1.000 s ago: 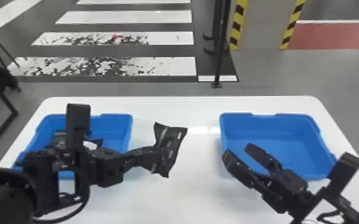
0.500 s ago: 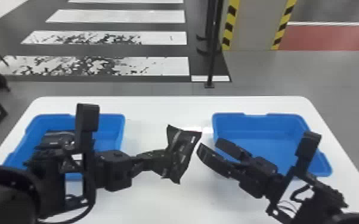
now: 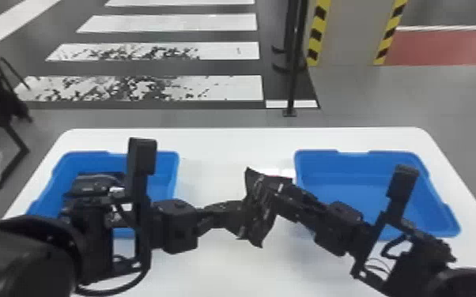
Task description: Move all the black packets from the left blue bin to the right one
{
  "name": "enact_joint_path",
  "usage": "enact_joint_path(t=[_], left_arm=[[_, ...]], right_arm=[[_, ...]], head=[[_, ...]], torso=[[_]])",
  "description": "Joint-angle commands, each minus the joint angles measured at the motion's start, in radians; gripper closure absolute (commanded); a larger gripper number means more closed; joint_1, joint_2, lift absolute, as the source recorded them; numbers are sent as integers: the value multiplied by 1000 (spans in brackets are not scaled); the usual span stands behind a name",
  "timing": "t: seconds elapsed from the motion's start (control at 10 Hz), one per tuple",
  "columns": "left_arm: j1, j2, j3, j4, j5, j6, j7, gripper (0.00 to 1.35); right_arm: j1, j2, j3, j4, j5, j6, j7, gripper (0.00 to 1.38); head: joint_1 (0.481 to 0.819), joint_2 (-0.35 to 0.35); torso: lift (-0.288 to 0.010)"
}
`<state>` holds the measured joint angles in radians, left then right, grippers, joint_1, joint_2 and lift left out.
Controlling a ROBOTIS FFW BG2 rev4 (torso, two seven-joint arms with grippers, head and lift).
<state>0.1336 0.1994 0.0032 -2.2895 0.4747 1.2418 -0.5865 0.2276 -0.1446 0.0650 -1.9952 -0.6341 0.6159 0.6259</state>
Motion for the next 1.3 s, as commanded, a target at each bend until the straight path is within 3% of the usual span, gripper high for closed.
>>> enact_joint_path(t=[0.0,0.3,0.4,0.6,0.7,0.9,1.2], left_arm=[[-1,0,-3,1,4,0,1,1214],[9,-2,7,6,24,-47,10,1204],[31,-9,19,28,88,-103,33,1033],[85,-21,61,35,126,-118,40,243],[122,-31,89,35,141,-160,40,111],[188,-51,164,25,153,-233,33,133],[257,-75,294,-2,151,-260,27,134]], right_arm=[[-4,0,-1,23,-30,-32,0,1225],[-4,0,9,26,-58,10,15,1280],[-9,-1,9,28,-54,10,17,1280],[-46,-9,-31,58,-36,10,15,1280],[-78,-16,-59,94,-18,-5,15,1280],[-147,-35,-127,193,32,-49,12,1280],[-208,-47,-211,303,104,-88,-15,1280]], head=[[695,35],[695,33],[695,43],[695,41],[695,36],[695,1],[695,-33]], torso=[[-138],[-138],[-138],[-138],[-138],[-138],[-138]])
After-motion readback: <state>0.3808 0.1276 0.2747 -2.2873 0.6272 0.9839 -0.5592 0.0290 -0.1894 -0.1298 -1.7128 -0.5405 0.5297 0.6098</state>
